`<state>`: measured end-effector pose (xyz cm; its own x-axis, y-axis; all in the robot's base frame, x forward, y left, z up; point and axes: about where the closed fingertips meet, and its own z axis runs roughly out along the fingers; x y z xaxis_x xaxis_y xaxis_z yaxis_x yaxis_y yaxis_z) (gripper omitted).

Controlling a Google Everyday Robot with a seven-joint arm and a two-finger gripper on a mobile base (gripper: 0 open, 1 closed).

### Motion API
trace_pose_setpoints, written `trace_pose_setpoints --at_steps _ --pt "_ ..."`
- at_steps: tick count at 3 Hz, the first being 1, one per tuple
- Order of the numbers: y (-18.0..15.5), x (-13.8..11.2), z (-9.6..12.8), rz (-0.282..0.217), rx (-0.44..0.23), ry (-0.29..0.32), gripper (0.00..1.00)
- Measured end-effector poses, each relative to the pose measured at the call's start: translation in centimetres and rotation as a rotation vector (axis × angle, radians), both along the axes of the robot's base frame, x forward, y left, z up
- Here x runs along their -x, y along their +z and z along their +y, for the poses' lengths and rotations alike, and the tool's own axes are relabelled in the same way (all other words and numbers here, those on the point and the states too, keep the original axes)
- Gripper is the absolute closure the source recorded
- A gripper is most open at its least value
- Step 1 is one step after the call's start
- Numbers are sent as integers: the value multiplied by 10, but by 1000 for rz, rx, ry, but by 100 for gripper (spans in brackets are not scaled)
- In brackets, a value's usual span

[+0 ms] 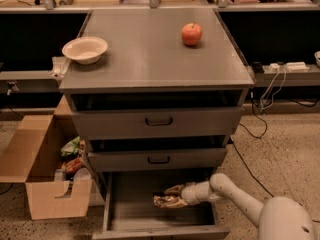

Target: Pick orange can from bottom drawer and place on counter

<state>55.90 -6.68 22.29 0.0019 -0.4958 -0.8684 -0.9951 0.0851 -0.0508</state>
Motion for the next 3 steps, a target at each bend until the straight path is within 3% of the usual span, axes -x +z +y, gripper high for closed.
trace_pose_setpoints --at_steps 1,2,3 --pt "44 9 -16 -73 -72 34 100" --pt "63 16 -27 -101 -118 51 100" --pt "70 14 -25 -115 -122 58 100"
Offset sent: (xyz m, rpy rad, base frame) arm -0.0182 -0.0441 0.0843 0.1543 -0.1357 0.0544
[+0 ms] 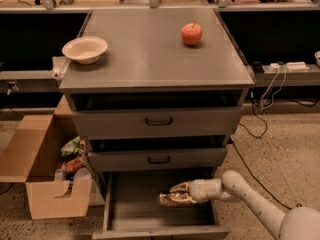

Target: Pick orange can from bottom drawer and place on counter

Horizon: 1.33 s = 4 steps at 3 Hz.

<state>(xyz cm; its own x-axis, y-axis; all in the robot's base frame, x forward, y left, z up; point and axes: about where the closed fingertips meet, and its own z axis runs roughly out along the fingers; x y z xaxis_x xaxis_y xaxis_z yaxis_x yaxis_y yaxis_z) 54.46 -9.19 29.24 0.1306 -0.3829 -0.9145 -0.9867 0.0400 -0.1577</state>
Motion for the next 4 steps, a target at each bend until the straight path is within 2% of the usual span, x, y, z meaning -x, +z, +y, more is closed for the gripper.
trace_pose_setpoints --at_steps 1,4 --pt "14 -3 3 -32 -9 14 100" --pt "117 -7 25 -257 4 119 100"
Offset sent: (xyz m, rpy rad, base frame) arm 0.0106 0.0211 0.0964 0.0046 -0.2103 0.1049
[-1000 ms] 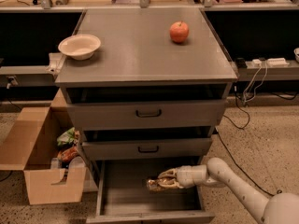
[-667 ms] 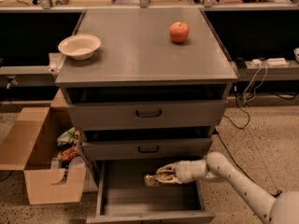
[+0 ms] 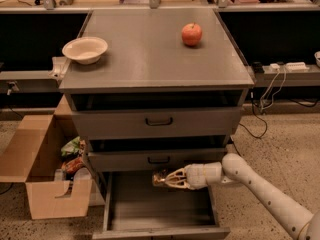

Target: Pick orange can from bottom drawer and place on counter

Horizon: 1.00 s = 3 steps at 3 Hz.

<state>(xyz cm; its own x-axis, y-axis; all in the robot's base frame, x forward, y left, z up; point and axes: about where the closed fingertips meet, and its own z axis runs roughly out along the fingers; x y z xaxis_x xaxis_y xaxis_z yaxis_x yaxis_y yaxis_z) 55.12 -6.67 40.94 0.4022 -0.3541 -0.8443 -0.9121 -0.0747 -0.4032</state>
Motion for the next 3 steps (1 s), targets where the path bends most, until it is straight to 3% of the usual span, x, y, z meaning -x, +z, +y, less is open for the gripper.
trace_pose_setpoints --at_steps 1,2,3 --pt "1 0 1 -2 -4 1 100" --pt "45 9 8 -96 -68 38 100" --pt "99 26 25 -222 -96 117 85"
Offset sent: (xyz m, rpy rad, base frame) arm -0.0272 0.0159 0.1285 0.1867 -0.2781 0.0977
